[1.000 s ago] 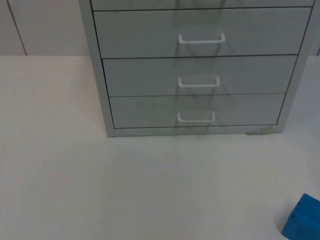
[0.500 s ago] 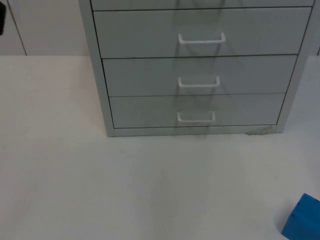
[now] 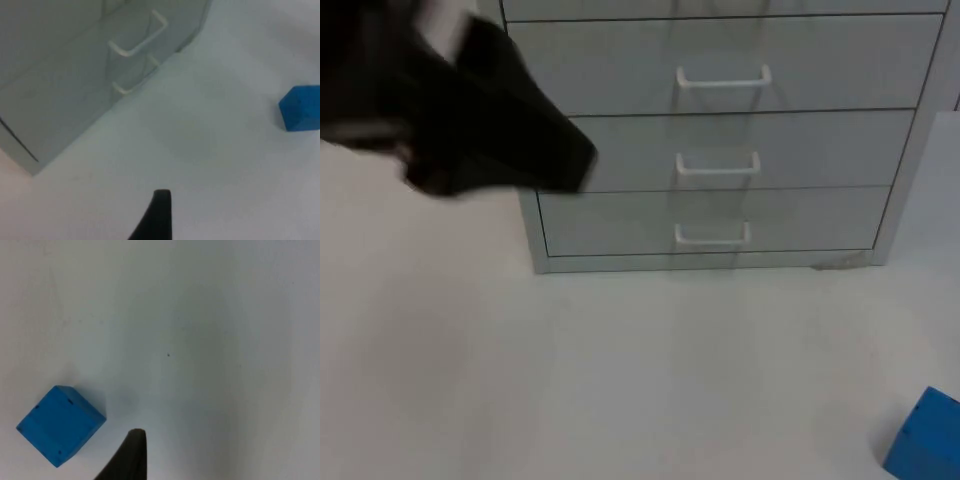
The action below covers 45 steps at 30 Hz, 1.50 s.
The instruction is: Open the drawer with the left hand, place the block into the drawer with the right hand, then close the drawer with the left hand.
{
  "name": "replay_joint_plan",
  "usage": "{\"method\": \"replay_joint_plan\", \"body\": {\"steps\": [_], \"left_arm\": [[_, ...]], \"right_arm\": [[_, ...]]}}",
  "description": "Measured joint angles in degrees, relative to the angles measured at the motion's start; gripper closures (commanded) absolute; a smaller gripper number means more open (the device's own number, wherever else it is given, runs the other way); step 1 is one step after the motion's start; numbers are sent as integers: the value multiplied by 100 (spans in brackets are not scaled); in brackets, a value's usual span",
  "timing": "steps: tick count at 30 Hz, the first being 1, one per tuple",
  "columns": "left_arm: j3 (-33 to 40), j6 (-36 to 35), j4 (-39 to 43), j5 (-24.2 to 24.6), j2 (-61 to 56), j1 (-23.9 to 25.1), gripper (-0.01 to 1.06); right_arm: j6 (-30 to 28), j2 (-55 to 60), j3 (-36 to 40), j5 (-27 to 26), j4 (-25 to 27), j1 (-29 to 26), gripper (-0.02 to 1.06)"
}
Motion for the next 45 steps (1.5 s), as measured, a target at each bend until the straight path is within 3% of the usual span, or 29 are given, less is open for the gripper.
{"method": "replay_joint_plan", "body": {"steps": [5,10,14,20,31,37,45], "left_arm": [[-33,-811,1458,-564,1089,-1165,20],[-269,-1286,2552,-587,1839,-1680,20],[-722,-2282,4544,-543,2825,-2180,20],[-1233,-2934,5970,-531,3667,-2258,20],[-1760,-3382,7770,-541,4668,-2258,21],[-2060,-3638,8364,-553,5085,-2258,34],[-2392,-3769,8569,-744,5381,-1952,35]], "right_arm": [[0,0,0,-9,0,0,-1],[0,0,0,-9,0,0,-1],[0,0,0,-9,0,0,-1],[0,0,0,-9,11,0,-1],[0,0,0,-12,11,0,-1],[0,0,0,-12,11,0,-1],[0,0,0,-12,11,0,-1]]}}
